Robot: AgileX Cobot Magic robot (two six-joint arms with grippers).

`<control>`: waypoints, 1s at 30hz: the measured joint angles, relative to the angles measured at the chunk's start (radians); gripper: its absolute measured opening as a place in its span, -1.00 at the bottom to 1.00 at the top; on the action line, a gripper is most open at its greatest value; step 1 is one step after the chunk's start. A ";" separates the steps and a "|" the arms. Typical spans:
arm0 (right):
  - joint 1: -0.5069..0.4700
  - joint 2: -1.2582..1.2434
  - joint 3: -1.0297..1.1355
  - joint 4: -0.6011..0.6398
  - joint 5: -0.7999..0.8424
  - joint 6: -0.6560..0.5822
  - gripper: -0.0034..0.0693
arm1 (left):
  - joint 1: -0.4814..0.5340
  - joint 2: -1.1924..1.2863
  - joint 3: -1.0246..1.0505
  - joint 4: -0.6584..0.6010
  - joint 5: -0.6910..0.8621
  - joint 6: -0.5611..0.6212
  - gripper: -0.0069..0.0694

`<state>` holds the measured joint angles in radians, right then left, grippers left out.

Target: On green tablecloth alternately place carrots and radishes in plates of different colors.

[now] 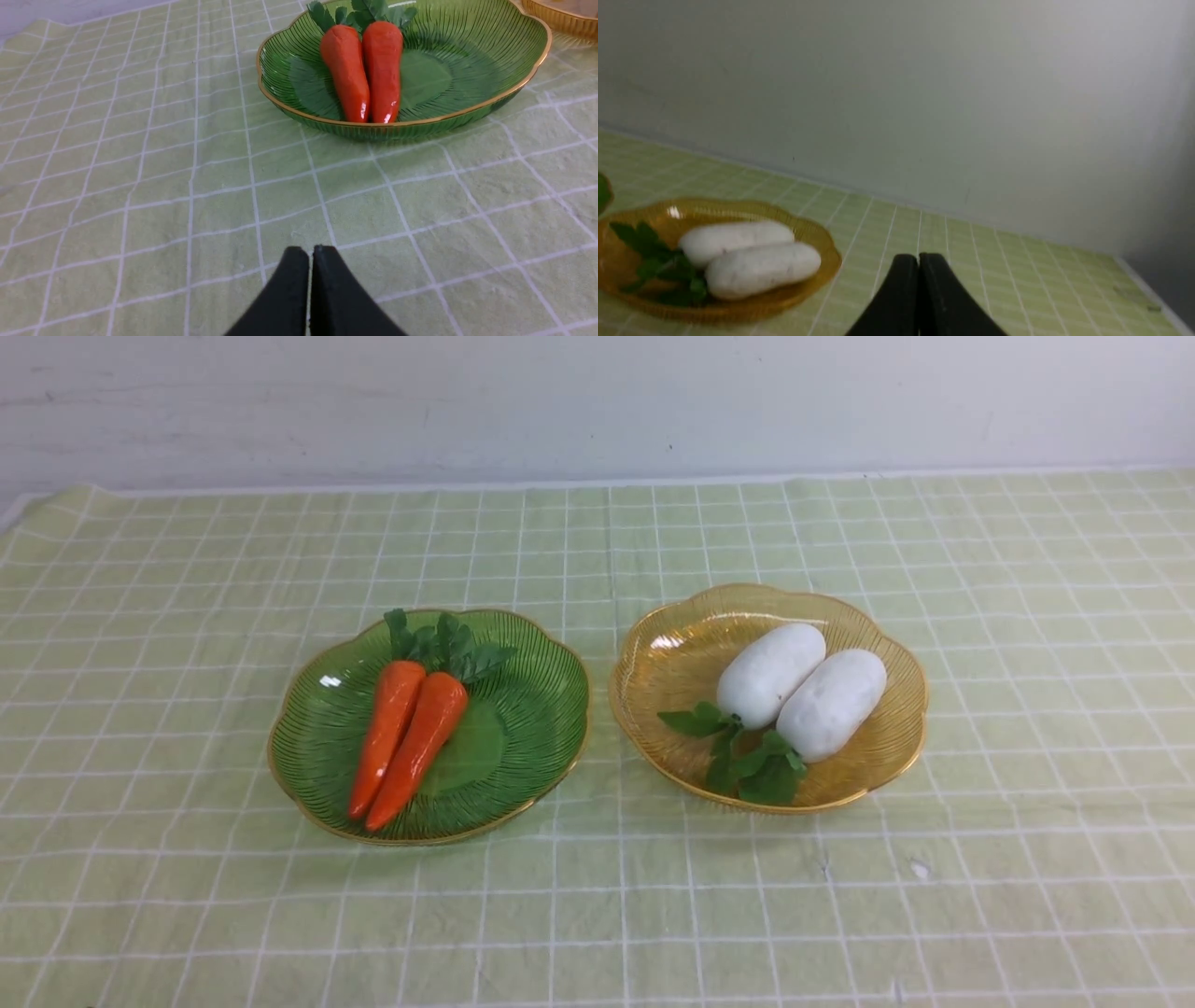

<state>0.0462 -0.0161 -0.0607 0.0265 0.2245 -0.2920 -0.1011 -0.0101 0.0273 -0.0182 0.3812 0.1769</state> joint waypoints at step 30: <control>-0.037 0.001 0.081 0.023 0.170 0.200 -0.95 | 0.000 0.000 0.000 -0.001 0.000 0.000 -0.84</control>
<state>0.0093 -0.0148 0.0201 0.0492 0.3946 -0.0917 -0.1011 -0.0101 0.0273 -0.0193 0.3814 0.1769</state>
